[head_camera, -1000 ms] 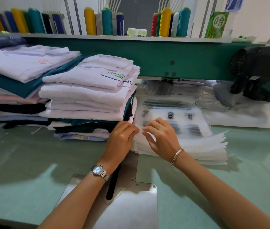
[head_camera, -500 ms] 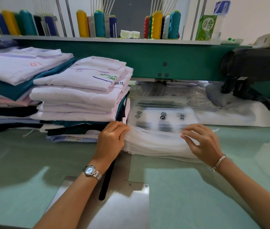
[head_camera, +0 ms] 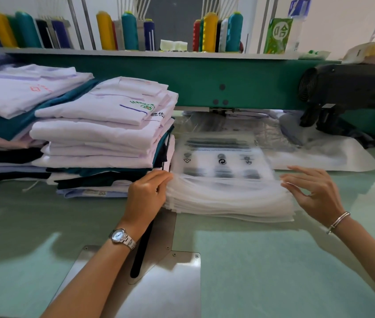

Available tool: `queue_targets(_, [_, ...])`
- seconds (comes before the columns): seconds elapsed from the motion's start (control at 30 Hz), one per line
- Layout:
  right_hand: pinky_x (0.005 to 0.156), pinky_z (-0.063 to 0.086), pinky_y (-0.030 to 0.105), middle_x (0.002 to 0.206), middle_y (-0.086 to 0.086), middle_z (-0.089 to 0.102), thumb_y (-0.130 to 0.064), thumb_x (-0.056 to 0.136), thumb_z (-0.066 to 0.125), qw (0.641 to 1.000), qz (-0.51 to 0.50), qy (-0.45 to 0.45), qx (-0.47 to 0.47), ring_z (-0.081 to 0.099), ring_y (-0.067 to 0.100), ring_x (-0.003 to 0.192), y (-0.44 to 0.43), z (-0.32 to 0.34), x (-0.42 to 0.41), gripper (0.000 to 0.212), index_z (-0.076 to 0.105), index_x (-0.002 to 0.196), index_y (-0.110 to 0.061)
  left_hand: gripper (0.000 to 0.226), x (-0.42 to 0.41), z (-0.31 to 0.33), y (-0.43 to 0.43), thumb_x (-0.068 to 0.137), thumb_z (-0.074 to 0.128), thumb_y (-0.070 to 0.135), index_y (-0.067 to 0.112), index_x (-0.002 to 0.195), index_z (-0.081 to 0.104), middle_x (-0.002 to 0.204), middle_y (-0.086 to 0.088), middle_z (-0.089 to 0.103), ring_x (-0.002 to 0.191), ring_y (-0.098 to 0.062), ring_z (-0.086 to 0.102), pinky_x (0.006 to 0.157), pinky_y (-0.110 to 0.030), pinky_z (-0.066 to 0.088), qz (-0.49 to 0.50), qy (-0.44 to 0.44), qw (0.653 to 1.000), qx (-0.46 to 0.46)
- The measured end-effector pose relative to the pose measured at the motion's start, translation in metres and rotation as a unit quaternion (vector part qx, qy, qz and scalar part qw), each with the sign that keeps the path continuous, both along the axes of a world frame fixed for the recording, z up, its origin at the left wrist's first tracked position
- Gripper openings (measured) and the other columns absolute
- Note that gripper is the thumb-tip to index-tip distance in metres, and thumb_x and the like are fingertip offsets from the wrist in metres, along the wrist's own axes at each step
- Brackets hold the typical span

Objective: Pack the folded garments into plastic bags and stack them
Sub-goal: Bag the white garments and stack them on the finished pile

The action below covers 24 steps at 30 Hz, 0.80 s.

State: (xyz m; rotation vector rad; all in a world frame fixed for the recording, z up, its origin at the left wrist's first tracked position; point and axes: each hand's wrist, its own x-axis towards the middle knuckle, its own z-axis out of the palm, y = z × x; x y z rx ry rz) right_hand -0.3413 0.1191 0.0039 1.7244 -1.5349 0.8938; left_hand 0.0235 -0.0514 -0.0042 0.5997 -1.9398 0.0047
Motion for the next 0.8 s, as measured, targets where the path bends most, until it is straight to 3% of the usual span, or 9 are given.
queue_targets(0.13, [0.081, 0.047, 0.039, 0.096, 0.003, 0.075, -0.025, 0.088, 0.060, 0.999, 0.004, -0.037, 0.006, 0.066, 0.017, 0.104, 0.007, -0.001, -0.008, 0.023, 0.077, 0.085, -0.010, 0.015, 0.006, -0.003, -0.009, 0.085, 0.070, -0.001, 0.004, 0.098, 0.077, 0.098, -0.008, 0.075, 0.089, -0.019, 0.072, 0.076, -0.037, 0.060, 0.007, 0.041, 0.998, 0.040])
queue_targets(0.27, [0.088, 0.047, 0.031, 0.098, 0.006, 0.074, -0.020, 0.084, 0.066, 0.996, 0.000, -0.086, 0.014, 0.062, 0.002, 0.106, 0.014, -0.006, -0.012, 0.017, 0.077, 0.086, -0.007, 0.016, 0.006, -0.005, -0.011, 0.084, 0.072, 0.000, 0.006, 0.099, 0.077, 0.098, -0.006, 0.075, 0.089, -0.016, 0.071, 0.073, -0.034, 0.060, 0.009, 0.041, 0.999, 0.033])
queue_targets(0.33, [0.089, 0.049, 0.033, 0.098, 0.007, 0.074, -0.024, 0.084, 0.066, 0.995, 0.003, -0.095, 0.026, 0.067, 0.014, 0.102, 0.017, -0.006, -0.013, 0.019, 0.077, 0.087, -0.008, 0.015, 0.003, -0.004, -0.010, 0.085, 0.072, 0.002, 0.006, 0.099, 0.077, 0.098, -0.005, 0.075, 0.087, -0.014, 0.071, 0.073, -0.031, 0.059, 0.004, 0.046, 0.998, 0.034])
queue_targets(0.4, [0.090, 0.048, 0.040, 0.103, 0.007, 0.072, -0.036, 0.084, 0.061, 0.996, -0.002, -0.073, 0.056, 0.067, 0.023, 0.106, 0.020, 0.001, -0.013, 0.034, 0.076, 0.093, -0.006, 0.015, 0.000, -0.005, -0.009, 0.085, 0.072, 0.003, 0.007, 0.098, 0.077, 0.098, -0.004, 0.075, 0.086, -0.014, 0.070, 0.073, -0.031, 0.059, 0.006, 0.049, 0.998, 0.033])
queue_targets(0.5, [0.095, 0.043, 0.045, 0.119, 0.008, 0.067, -0.045, 0.084, 0.057, 0.997, -0.026, 0.001, 0.073, 0.058, 0.023, 0.120, 0.019, 0.019, -0.007, 0.050, 0.070, 0.112, -0.005, 0.014, 0.000, -0.006, -0.007, 0.086, 0.072, 0.004, 0.008, 0.099, 0.078, 0.098, -0.002, 0.075, 0.087, -0.013, 0.070, 0.073, -0.032, 0.059, 0.015, 0.056, 0.998, 0.035])
queue_targets(0.6, [0.100, 0.043, 0.042, 0.124, 0.004, 0.064, -0.044, 0.086, 0.059, 0.998, 0.014, -0.029, 0.063, 0.056, 0.019, 0.122, 0.003, 0.035, 0.021, 0.047, 0.069, 0.115, -0.009, 0.014, 0.000, -0.005, -0.006, 0.085, 0.074, 0.007, 0.010, 0.098, 0.078, 0.098, -0.001, 0.075, 0.086, -0.013, 0.071, 0.072, -0.032, 0.060, 0.029, 0.060, 0.997, 0.027])
queue_targets(0.7, [0.098, 0.049, 0.041, 0.112, -0.002, 0.071, -0.047, 0.089, 0.061, 0.978, 0.106, -0.111, 0.142, 0.062, 0.011, 0.114, -0.022, 0.040, 0.062, 0.038, 0.074, 0.107, -0.015, 0.013, 0.000, -0.003, -0.005, 0.086, 0.074, 0.008, 0.012, 0.098, 0.079, 0.098, 0.001, 0.075, 0.082, -0.012, 0.071, 0.068, -0.030, 0.060, 0.040, 0.056, 0.997, 0.018])
queue_targets(0.8, [0.094, 0.051, 0.033, 0.106, -0.006, 0.073, -0.047, 0.083, 0.064, 0.946, 0.129, -0.153, 0.254, 0.065, 0.007, 0.104, -0.046, 0.039, 0.089, 0.036, 0.076, 0.103, -0.020, 0.014, 0.002, -0.002, -0.005, 0.085, 0.074, 0.008, 0.013, 0.097, 0.078, 0.098, 0.003, 0.075, 0.083, -0.011, 0.071, 0.068, -0.030, 0.059, 0.046, 0.055, 0.997, 0.017])
